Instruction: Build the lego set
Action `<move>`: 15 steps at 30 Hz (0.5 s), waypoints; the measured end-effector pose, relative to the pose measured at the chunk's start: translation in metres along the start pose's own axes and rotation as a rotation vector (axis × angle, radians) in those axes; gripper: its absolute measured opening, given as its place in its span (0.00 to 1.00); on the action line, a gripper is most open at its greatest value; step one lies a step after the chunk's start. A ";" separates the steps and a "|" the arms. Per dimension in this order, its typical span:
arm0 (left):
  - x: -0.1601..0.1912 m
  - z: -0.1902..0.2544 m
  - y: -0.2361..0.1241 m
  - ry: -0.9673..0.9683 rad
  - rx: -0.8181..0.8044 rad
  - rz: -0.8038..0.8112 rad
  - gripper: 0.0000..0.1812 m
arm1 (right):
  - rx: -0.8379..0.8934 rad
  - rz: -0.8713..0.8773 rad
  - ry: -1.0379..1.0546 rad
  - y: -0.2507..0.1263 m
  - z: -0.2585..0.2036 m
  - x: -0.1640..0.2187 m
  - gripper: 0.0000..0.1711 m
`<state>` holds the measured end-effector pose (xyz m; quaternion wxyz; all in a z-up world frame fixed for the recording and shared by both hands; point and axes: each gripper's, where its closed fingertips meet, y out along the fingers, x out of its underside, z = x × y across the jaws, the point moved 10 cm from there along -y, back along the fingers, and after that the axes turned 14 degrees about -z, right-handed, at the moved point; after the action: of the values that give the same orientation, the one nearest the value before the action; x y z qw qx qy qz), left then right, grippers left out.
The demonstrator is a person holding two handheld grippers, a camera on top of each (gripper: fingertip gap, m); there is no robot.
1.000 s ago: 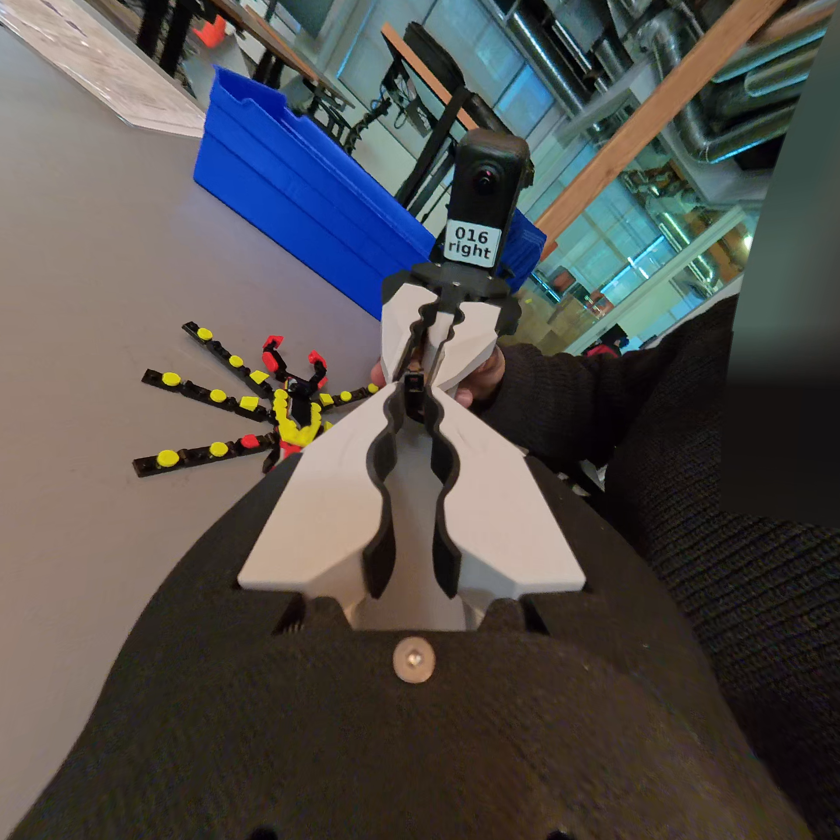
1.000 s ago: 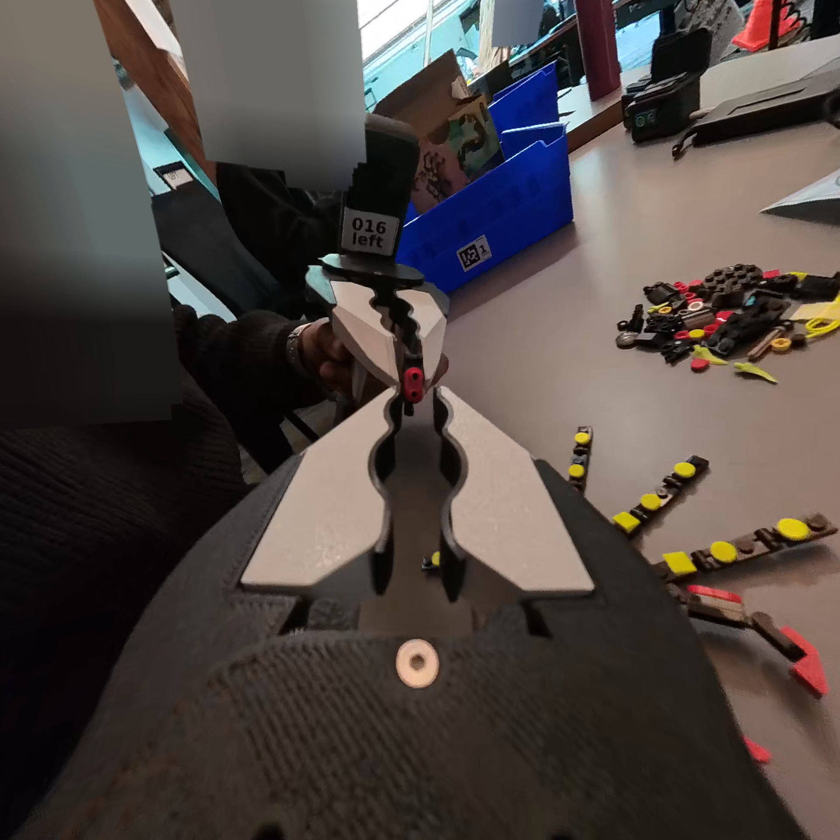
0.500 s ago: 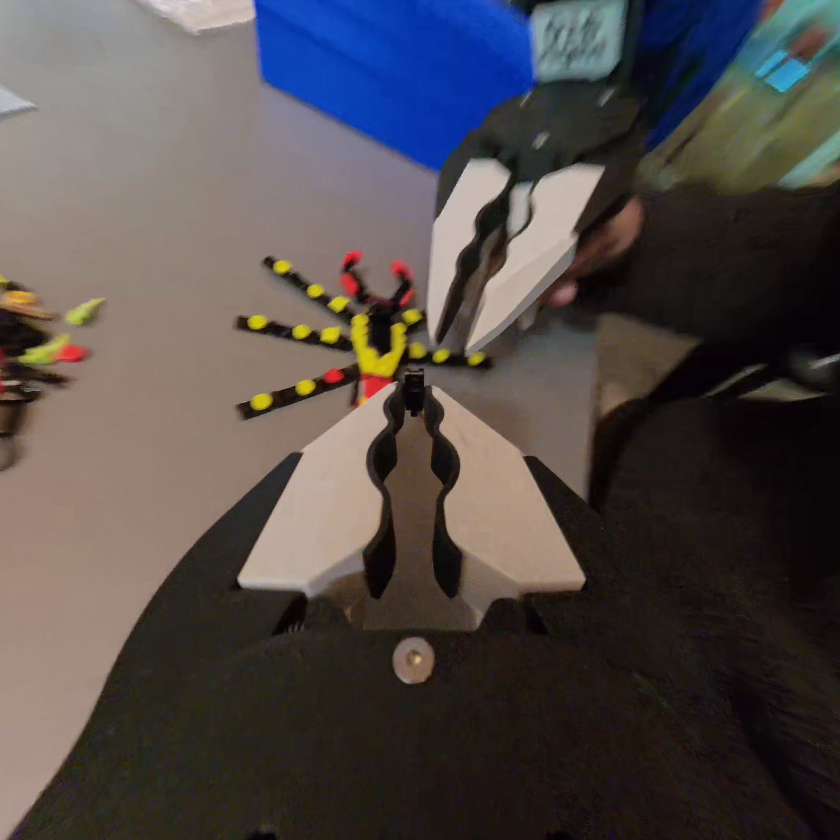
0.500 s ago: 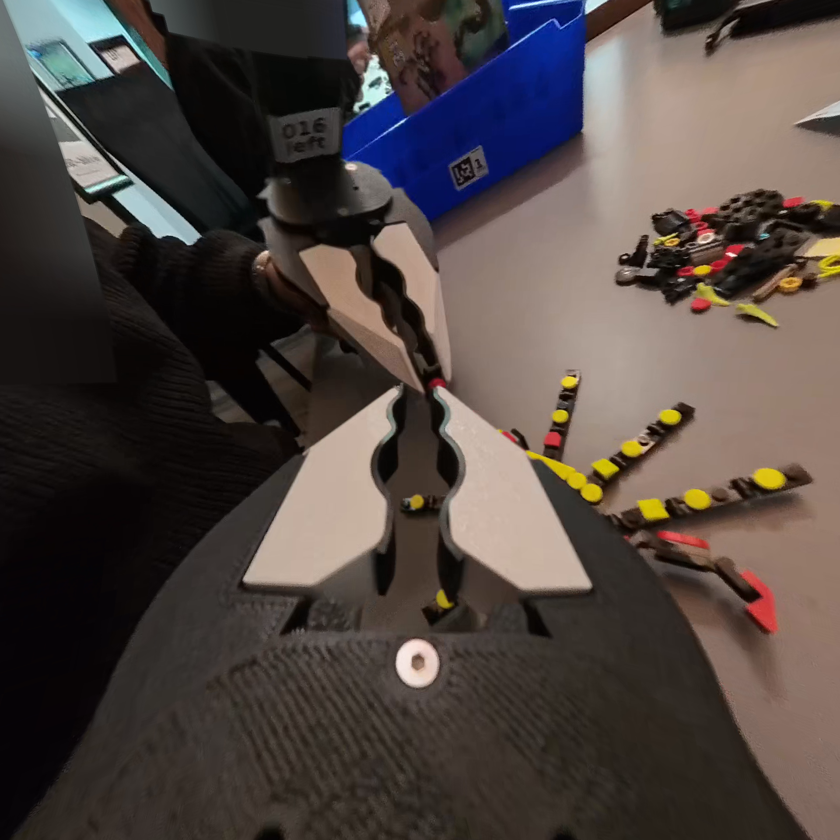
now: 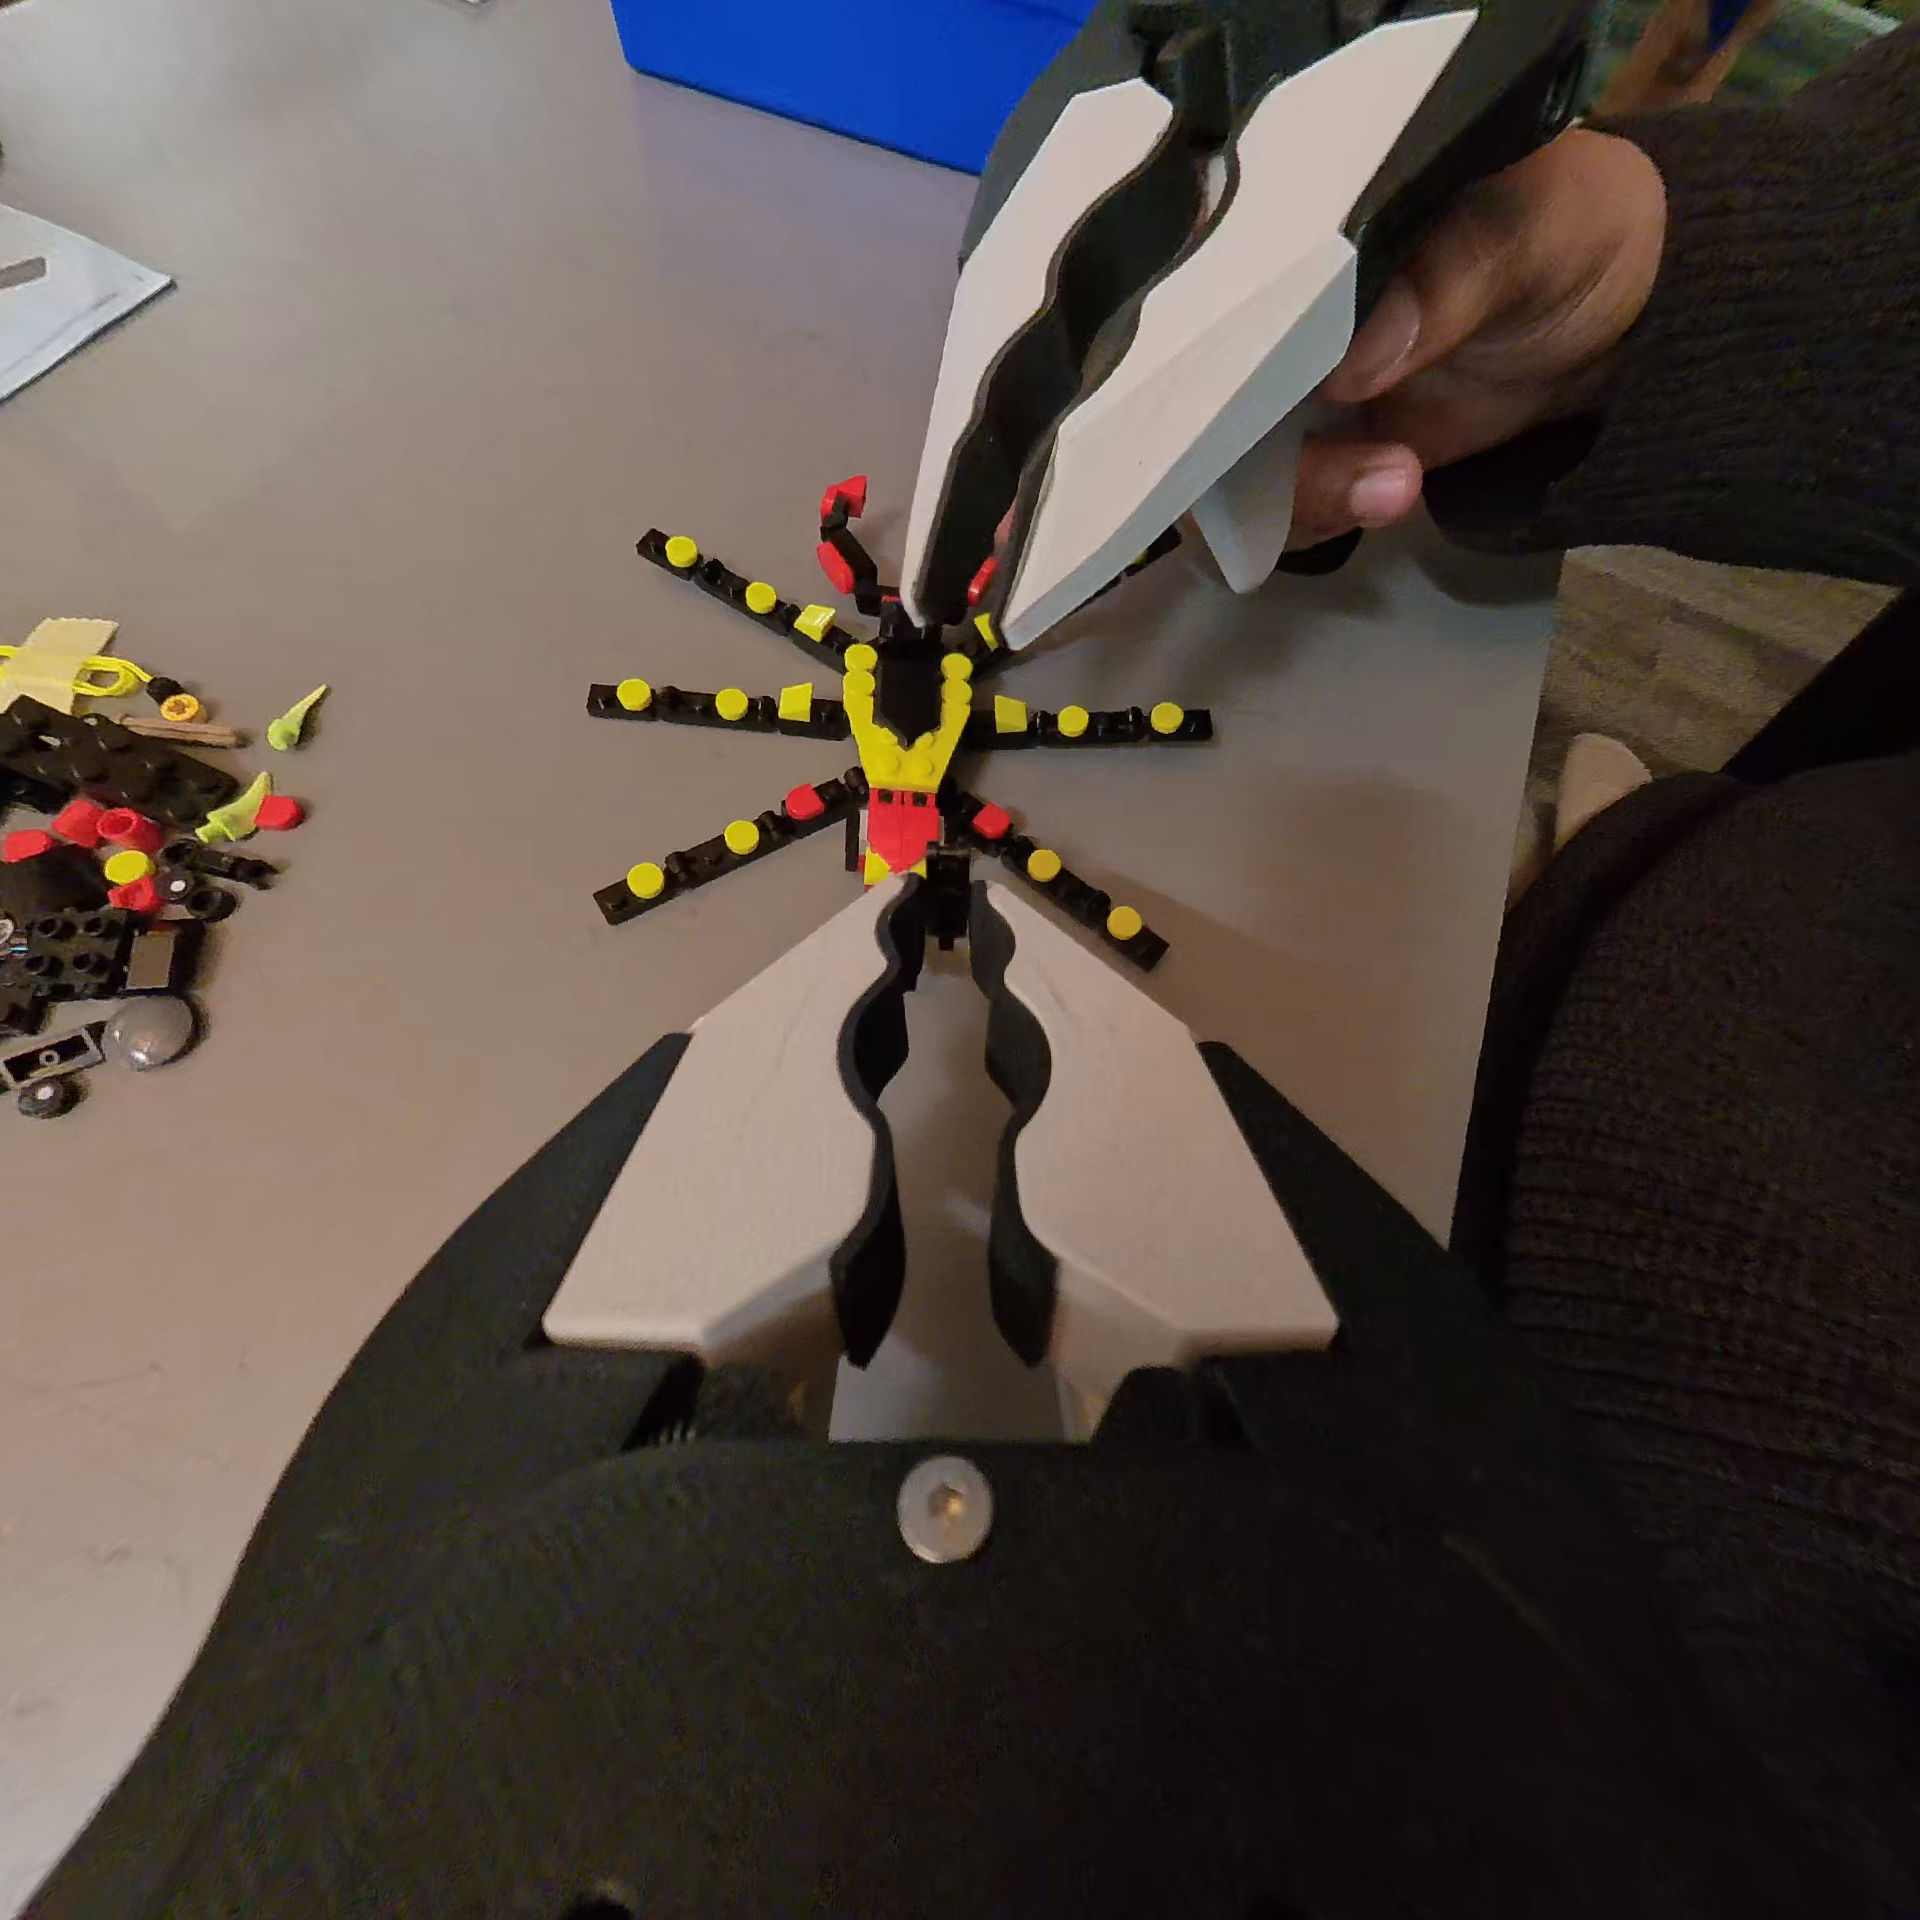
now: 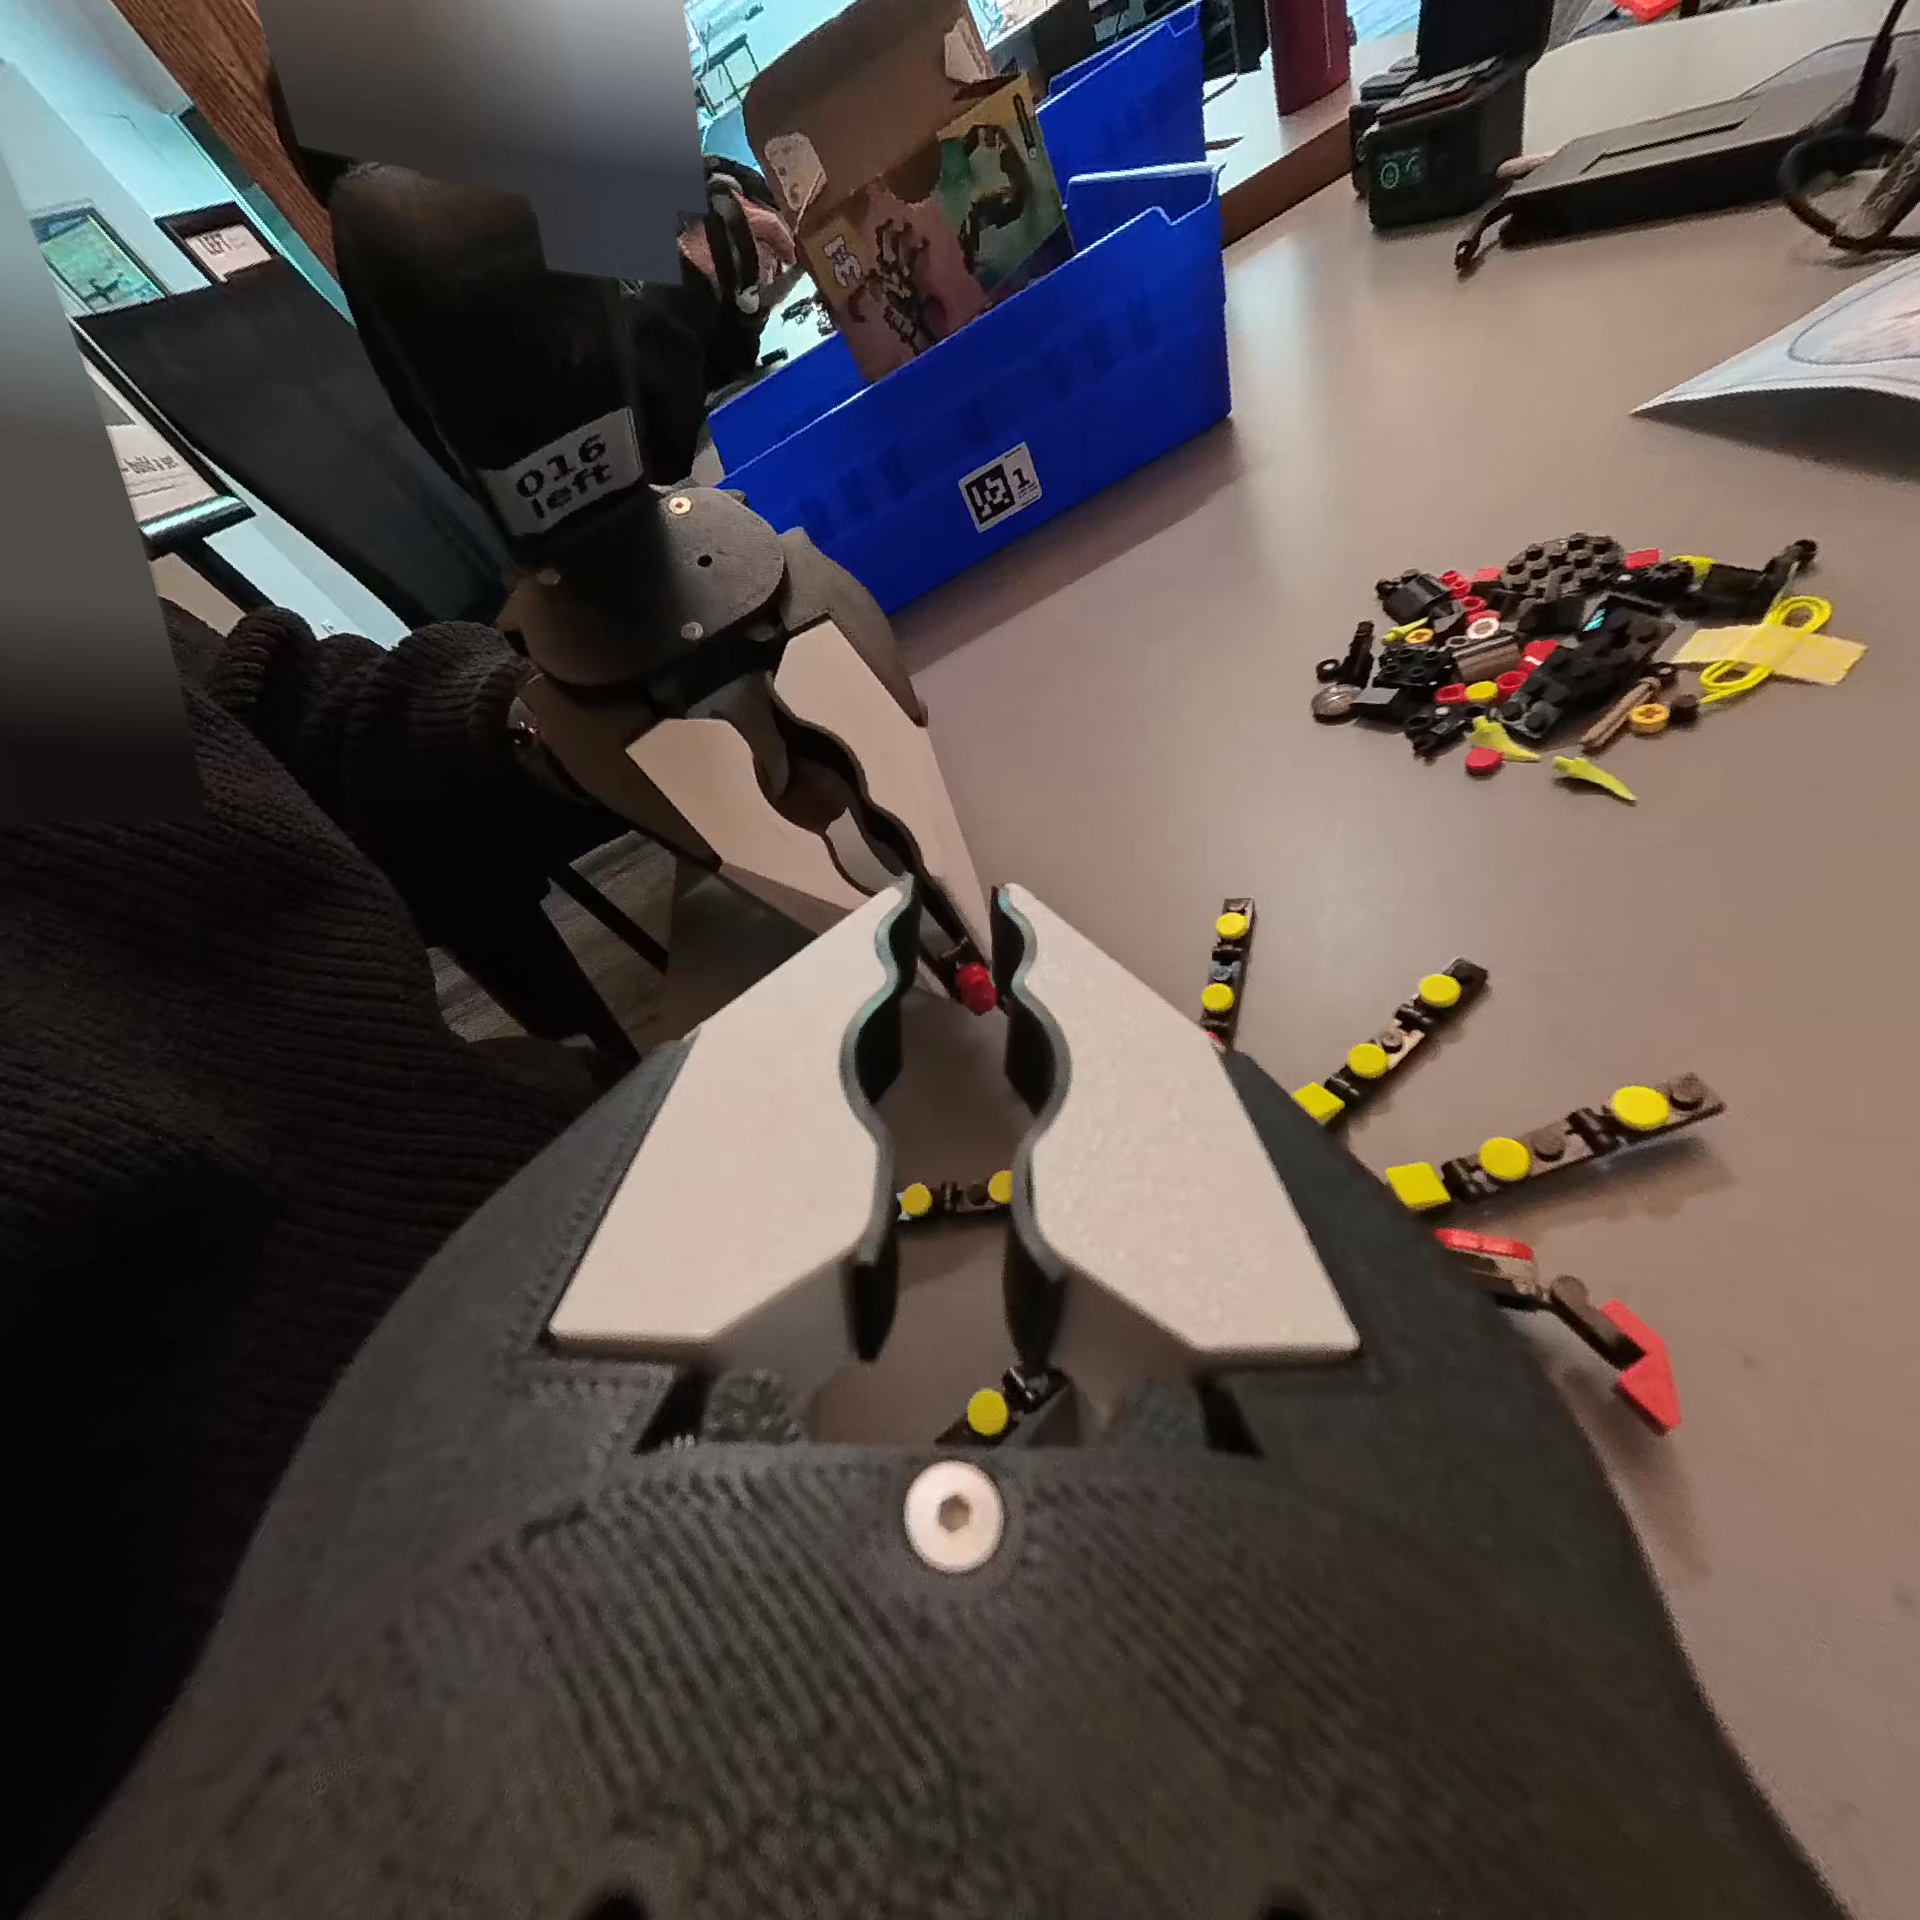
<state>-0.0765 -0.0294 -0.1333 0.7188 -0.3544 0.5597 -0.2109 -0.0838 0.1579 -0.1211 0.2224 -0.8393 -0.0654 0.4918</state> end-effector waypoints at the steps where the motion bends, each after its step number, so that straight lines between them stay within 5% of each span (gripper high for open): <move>1: 0.000 0.000 0.001 0.001 -0.008 -0.006 0.03 | -0.001 0.001 -0.001 0.000 0.000 0.000 0.07; 15: 0.002 -0.001 0.003 0.005 -0.045 -0.032 0.03 | 0.011 0.006 -0.015 -0.001 -0.002 0.000 0.08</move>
<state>-0.0775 -0.0290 -0.1366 0.7059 -0.3786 0.5603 -0.2106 -0.0823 0.1583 -0.1196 0.2250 -0.8345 -0.0618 0.4991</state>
